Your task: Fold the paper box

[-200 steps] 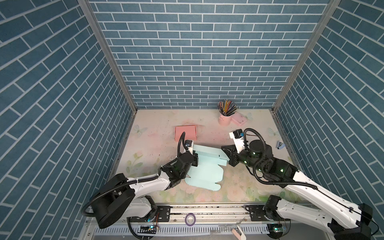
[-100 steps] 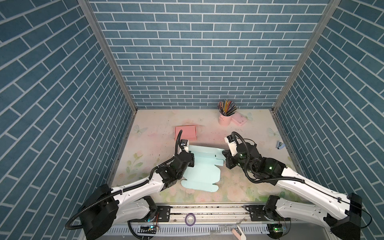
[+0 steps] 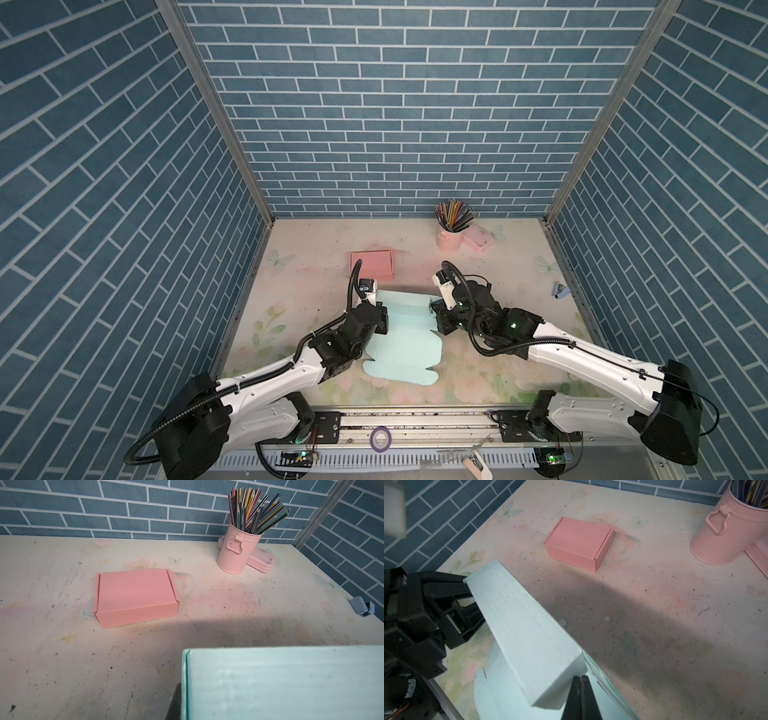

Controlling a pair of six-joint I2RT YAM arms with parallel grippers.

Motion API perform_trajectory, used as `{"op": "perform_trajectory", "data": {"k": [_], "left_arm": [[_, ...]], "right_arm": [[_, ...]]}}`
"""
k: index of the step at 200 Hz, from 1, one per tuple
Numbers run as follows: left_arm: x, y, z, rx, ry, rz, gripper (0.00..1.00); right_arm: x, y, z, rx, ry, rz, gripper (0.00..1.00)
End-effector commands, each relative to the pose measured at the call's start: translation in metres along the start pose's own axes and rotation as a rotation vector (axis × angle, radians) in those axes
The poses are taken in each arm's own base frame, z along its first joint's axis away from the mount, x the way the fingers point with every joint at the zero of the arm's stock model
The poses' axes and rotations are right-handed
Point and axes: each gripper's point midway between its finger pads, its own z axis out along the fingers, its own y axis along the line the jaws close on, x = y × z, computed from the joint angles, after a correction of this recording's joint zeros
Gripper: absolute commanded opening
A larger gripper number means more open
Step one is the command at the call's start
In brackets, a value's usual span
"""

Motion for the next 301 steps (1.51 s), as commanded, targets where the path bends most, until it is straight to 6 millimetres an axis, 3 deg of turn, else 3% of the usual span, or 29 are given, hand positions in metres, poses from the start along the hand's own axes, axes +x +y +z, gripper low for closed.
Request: {"op": "perform_trajectory", "data": {"k": [1, 24, 48, 61, 103, 130, 175, 191, 244, 301], "left_arm": [[-0.003, -0.01, -0.001, 0.062, -0.011, -0.056, 0.0], [-0.008, -0.013, -0.008, 0.101, -0.024, -0.082, 0.0], [-0.012, -0.006, -0.015, 0.108, -0.032, -0.127, 0.0], [-0.015, 0.0, -0.016, 0.137, -0.028, -0.188, 0.0], [-0.032, 0.015, -0.029, 0.195, -0.028, -0.275, 0.0], [-0.045, 0.025, -0.04, 0.227, -0.053, -0.331, 0.0], [-0.069, 0.02, -0.056, 0.313, -0.099, -0.396, 0.0], [-0.075, 0.014, -0.059, 0.347, -0.105, -0.404, 0.0], [-0.077, 0.005, -0.06, 0.401, -0.099, -0.412, 0.0], [-0.072, 0.006, -0.056, 0.4, -0.09, -0.424, 0.0]], "right_arm": [[-0.029, 0.017, -0.001, -0.065, -0.079, -0.003, 0.0], [-0.03, 0.02, -0.002, -0.085, -0.094, -0.015, 0.0], [-0.037, 0.031, -0.022, -0.175, -0.182, -0.051, 0.0], [-0.041, 0.038, -0.042, -0.236, -0.252, -0.089, 0.0], [-0.049, 0.04, -0.12, -0.348, -0.522, -0.154, 0.25], [-0.043, 0.039, -0.144, -0.403, -0.6, -0.157, 0.32], [-0.041, 0.015, -0.132, -0.427, -0.68, 0.012, 0.33], [-0.04, 0.015, -0.122, -0.462, -0.677, 0.034, 0.32], [-0.06, 0.052, -0.109, -0.656, -0.641, -0.019, 0.28], [-0.07, 0.069, -0.1, -0.757, -0.621, -0.03, 0.26]]}}
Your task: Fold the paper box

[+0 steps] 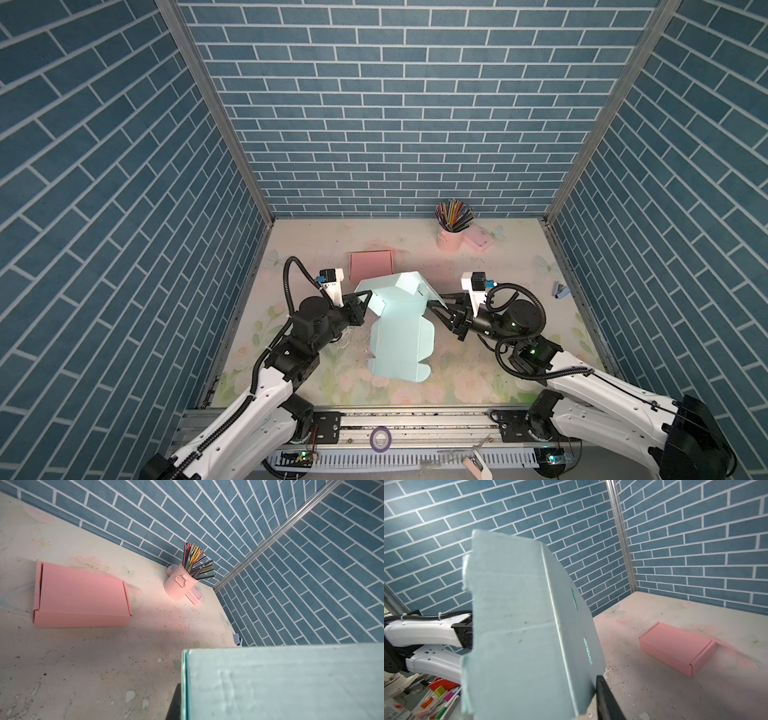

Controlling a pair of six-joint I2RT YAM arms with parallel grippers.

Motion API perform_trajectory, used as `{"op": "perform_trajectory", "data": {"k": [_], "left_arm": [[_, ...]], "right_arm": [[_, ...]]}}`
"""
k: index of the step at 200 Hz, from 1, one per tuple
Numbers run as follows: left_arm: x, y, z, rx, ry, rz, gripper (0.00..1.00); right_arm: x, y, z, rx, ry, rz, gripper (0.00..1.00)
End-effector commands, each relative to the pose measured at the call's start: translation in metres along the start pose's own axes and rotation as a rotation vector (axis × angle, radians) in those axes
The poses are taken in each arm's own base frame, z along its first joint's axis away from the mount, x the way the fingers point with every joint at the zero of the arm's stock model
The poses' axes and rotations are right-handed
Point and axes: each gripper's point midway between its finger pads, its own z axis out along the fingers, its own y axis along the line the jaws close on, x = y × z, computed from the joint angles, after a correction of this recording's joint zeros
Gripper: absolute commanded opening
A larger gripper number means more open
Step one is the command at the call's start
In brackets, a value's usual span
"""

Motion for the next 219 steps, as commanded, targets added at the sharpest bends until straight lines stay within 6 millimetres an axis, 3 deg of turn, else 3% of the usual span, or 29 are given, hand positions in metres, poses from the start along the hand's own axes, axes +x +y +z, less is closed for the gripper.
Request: {"op": "perform_trajectory", "data": {"k": [1, 43, 80, 129, 155, 219], "left_arm": [[-0.009, -0.007, 0.0, 0.028, -0.029, -0.006, 0.0], [-0.009, -0.008, 0.001, 0.033, -0.029, -0.008, 0.0], [-0.009, -0.007, 0.001, 0.027, -0.029, -0.004, 0.0], [-0.007, -0.002, 0.002, 0.009, -0.024, 0.0, 0.0], [-0.006, 0.004, 0.001, -0.023, -0.023, 0.009, 0.0], [-0.009, 0.024, -0.001, -0.069, 0.004, 0.01, 0.0]], "right_arm": [[-0.022, 0.02, 0.004, -0.105, -0.056, -0.002, 0.27], [-0.012, -0.009, 0.011, 0.043, -0.014, 0.034, 0.27], [0.009, -0.032, 0.018, 0.142, 0.081, 0.069, 0.26], [0.033, -0.048, 0.023, 0.196, 0.176, 0.104, 0.24], [0.03, -0.044, 0.017, 0.202, 0.191, 0.064, 0.23], [0.0, 0.004, -0.031, 0.107, 0.132, -0.11, 0.33]]}}
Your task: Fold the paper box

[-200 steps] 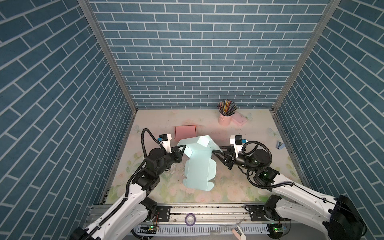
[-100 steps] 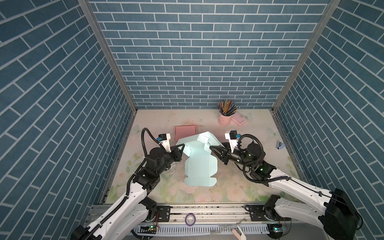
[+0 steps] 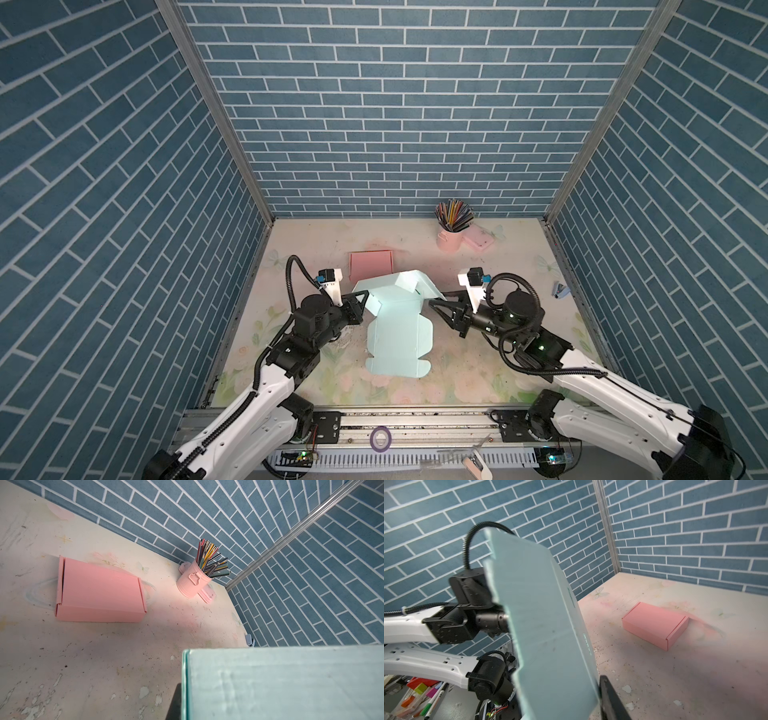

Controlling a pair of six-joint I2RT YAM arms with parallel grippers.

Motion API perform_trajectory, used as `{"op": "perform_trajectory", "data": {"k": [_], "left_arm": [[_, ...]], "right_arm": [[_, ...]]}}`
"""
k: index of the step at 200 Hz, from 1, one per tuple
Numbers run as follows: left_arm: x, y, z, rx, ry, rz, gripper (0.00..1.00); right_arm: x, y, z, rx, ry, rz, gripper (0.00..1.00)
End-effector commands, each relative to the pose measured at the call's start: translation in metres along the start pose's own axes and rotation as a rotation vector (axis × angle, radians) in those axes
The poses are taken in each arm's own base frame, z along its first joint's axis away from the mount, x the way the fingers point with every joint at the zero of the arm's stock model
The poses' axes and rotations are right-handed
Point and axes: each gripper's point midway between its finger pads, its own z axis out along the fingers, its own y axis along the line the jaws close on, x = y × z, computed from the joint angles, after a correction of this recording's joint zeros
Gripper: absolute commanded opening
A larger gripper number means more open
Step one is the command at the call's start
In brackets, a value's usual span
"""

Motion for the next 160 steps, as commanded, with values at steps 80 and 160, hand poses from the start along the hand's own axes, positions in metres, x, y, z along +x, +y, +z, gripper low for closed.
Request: {"op": "perform_trajectory", "data": {"k": [80, 160], "left_arm": [[0.0, -0.009, 0.0, 0.089, 0.163, 0.136, 0.0], [0.005, -0.004, 0.001, 0.057, 0.207, 0.167, 0.0]], "right_arm": [[-0.024, -0.016, -0.034, 0.108, -0.025, -0.083, 0.36], [-0.005, 0.028, 0.004, -0.27, 0.117, -0.06, 0.35]]}}
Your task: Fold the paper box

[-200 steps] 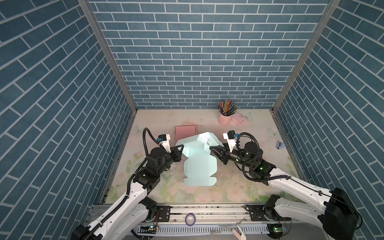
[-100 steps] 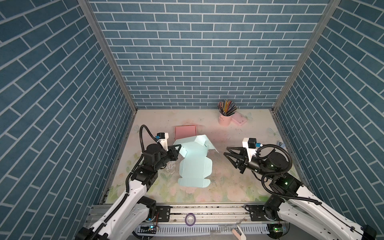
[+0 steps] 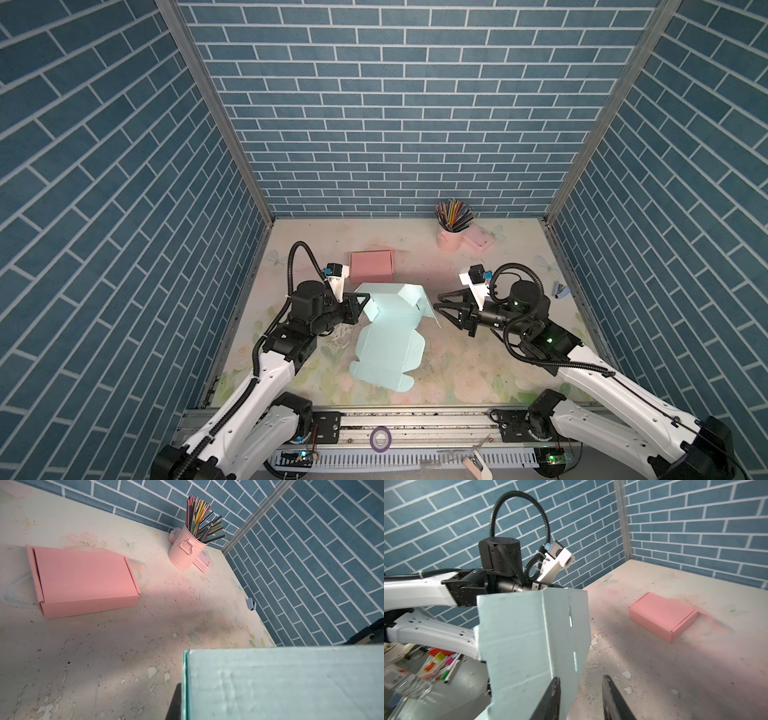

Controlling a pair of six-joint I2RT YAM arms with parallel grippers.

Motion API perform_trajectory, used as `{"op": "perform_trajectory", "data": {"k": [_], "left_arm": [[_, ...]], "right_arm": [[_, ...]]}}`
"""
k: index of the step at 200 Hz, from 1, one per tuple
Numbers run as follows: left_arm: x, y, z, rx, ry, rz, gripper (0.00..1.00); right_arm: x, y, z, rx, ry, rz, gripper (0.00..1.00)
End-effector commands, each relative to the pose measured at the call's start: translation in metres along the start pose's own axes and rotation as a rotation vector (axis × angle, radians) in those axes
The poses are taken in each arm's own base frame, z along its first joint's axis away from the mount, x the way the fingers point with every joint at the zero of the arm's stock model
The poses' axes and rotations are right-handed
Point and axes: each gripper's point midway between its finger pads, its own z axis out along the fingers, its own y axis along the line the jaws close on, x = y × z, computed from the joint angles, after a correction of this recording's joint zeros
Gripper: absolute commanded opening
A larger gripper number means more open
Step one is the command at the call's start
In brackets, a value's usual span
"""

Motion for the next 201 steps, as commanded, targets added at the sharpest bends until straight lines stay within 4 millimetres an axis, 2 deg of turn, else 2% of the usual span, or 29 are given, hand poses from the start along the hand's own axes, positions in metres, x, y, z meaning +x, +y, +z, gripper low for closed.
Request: {"op": "perform_trajectory", "data": {"k": [1, 44, 90, 119, 160, 201], "left_arm": [[-0.007, -0.002, -0.002, -0.005, 0.001, 0.03, 0.0], [-0.006, 0.0, 0.0, -0.013, 0.01, 0.023, 0.0], [-0.006, 0.001, 0.002, -0.014, 0.013, 0.016, 0.0], [-0.004, 0.008, 0.003, -0.045, 0.02, 0.017, 0.0], [-0.002, 0.015, 0.001, -0.089, 0.022, 0.022, 0.0], [0.0, 0.028, -0.005, -0.169, 0.013, 0.029, 0.0]], "right_arm": [[-0.015, 0.031, 0.004, -0.168, -0.014, -0.072, 0.35], [-0.007, 0.045, 0.013, -0.242, 0.025, -0.081, 0.35], [0.001, 0.034, 0.025, -0.207, 0.051, -0.058, 0.32], [0.004, 0.036, 0.038, -0.201, 0.066, -0.051, 0.31], [0.018, 0.01, 0.062, -0.039, 0.125, -0.043, 0.29], [0.023, -0.017, 0.068, 0.225, 0.17, -0.103, 0.29]]}}
